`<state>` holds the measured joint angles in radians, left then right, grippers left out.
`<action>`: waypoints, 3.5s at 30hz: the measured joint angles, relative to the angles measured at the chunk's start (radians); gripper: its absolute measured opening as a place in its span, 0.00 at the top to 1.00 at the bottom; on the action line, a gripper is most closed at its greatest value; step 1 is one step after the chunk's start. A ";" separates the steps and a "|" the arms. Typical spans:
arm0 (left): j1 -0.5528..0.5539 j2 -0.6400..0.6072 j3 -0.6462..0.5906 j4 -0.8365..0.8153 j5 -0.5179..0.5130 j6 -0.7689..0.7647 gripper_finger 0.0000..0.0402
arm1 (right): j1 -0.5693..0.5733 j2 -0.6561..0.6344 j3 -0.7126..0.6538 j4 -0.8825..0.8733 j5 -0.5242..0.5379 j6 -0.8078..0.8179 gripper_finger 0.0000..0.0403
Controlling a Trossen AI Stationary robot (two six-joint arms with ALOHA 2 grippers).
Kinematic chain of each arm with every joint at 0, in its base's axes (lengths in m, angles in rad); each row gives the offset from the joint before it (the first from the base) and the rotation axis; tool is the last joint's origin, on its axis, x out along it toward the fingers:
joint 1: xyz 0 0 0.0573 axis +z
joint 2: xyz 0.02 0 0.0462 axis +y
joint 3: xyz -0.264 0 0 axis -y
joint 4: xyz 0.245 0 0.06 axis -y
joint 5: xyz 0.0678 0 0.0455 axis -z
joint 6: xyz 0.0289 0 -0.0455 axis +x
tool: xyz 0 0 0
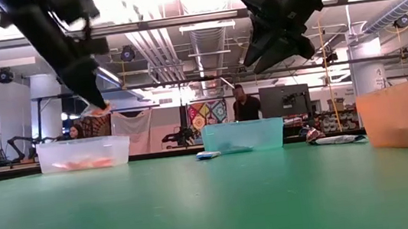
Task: Sort candy by brand, put in halloween buckets
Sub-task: Put the red gummy into the white bin, then put the white chocolate into the light blue bin
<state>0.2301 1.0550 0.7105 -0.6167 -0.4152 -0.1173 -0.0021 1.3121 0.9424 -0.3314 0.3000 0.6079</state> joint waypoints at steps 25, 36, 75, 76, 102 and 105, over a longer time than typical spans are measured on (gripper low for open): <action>0.668 0.155 0.000 0.073 0.217 0.222 0.72 | 0.000 0.000 -0.001 -0.001 0.018 0.042 0.62; 0.421 -0.046 0.000 0.073 0.247 0.159 0.70 | -0.031 0.058 0.158 -0.358 0.041 0.182 0.62; -0.250 -0.227 -0.004 0.099 0.031 -0.046 0.70 | -0.332 0.254 -0.032 -0.512 -0.178 -0.061 0.53; -0.250 -0.226 -0.004 0.105 0.030 -0.046 0.70 | -0.332 0.254 -0.036 -0.499 -0.178 -0.063 0.55; -0.250 -0.160 -0.006 0.119 0.031 -0.050 0.70 | -0.330 0.233 0.060 -0.441 -0.311 -0.144 0.92; -0.250 -0.160 -0.006 0.131 0.031 -0.050 0.70 | -0.319 0.230 0.125 -0.402 -0.371 -0.181 0.92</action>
<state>-0.0196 0.8948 0.7040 -0.4861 -0.3840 -0.1673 -0.3206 1.5421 1.0671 -0.7334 -0.0708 0.4266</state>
